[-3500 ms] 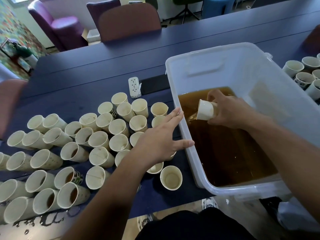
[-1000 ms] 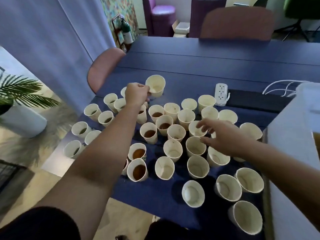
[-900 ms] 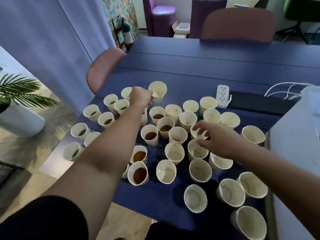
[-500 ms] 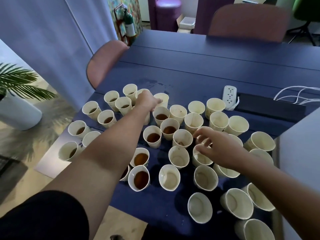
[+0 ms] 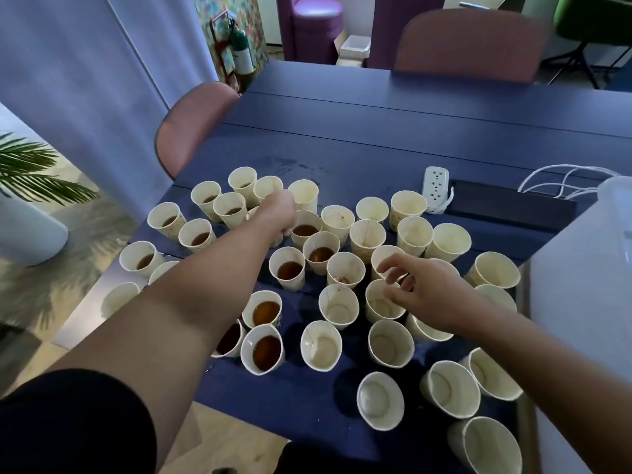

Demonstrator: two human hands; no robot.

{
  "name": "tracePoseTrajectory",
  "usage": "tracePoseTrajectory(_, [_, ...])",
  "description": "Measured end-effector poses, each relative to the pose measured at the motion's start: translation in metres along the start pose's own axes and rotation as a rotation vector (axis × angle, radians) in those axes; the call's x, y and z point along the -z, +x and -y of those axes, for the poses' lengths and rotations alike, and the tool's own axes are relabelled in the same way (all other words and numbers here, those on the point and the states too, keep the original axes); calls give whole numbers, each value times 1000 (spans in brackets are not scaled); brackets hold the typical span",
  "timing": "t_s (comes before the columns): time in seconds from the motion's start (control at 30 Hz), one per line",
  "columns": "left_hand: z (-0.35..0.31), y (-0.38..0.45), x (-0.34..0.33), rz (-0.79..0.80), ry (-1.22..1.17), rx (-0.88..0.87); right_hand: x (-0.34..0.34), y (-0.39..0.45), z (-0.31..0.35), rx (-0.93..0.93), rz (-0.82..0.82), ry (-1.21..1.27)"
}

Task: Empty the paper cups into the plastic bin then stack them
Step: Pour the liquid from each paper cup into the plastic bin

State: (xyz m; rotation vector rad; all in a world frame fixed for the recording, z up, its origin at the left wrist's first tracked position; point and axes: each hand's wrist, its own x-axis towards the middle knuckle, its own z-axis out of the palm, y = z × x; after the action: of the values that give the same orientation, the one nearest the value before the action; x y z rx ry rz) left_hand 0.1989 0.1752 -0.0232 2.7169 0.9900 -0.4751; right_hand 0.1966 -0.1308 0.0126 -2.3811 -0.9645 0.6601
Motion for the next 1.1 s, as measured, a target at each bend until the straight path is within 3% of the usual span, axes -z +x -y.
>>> tracePoseTrajectory(0.23, [9, -17, 26, -102, -33, 18, 2, -7, 0, 16, 5, -5])
tracePoseTrajectory(0.43, [10, -57, 69, -215, -243, 50, 7, -15, 6, 54, 0, -3])
tracePoseTrajectory(0.73, [-26, -149, 119, -118, -493, -137, 39, -52, -12, 49, -66, 79])
tracePoseTrajectory(1.1, [-117, -239, 100, -3, -624, -395, 77, -130, -38, 23, -186, 158])
